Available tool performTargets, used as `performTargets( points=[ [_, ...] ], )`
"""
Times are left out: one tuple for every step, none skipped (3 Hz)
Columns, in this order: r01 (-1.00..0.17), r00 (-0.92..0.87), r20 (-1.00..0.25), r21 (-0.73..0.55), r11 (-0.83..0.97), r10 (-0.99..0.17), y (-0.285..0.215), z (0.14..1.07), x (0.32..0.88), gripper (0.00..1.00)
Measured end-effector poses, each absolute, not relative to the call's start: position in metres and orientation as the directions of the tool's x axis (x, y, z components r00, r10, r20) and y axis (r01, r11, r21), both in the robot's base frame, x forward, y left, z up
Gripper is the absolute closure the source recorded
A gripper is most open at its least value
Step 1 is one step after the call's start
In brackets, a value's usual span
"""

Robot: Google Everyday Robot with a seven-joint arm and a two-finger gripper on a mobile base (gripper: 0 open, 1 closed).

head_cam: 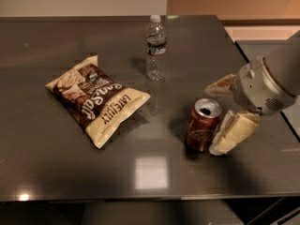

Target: Move coke can near water bottle

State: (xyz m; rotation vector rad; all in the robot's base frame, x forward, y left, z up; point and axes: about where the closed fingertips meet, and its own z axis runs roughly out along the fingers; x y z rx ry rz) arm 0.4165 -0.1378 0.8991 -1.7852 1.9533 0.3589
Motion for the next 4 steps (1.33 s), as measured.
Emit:
performTargets(
  points=[
    [-0.985, -0.057, -0.506, -0.111, 0.130, -0.861, -0.140, 0.897, 0.419, 0.42],
    [-0.984, -0.081, -0.515, -0.097, 0.152, -0.854, -0.142, 0.899, 0.425, 0.65],
    [-0.976, -0.119, -0.525, -0.093, 0.196, -0.843, -0.146, 0.907, 0.443, 0.88],
    [-0.963, -0.157, -0.544, -0.100, 0.250, -0.824, -0.152, 0.921, 0.468, 1.00]
  ],
)
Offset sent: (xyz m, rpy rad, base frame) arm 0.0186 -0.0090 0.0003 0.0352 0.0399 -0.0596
